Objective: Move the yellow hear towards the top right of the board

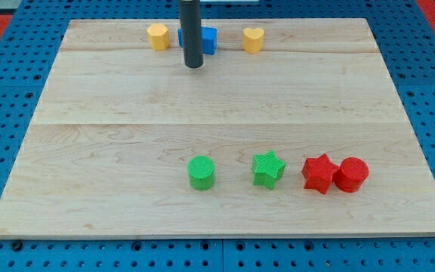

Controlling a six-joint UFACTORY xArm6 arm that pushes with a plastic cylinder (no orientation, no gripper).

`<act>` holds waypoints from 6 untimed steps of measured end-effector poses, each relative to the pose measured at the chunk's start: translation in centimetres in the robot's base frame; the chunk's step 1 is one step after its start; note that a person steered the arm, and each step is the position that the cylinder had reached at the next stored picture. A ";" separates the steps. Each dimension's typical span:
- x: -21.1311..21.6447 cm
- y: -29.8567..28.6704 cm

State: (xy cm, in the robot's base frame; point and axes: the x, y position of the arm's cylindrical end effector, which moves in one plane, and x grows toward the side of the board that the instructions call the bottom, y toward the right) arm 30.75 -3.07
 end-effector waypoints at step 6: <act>-11.6 16.2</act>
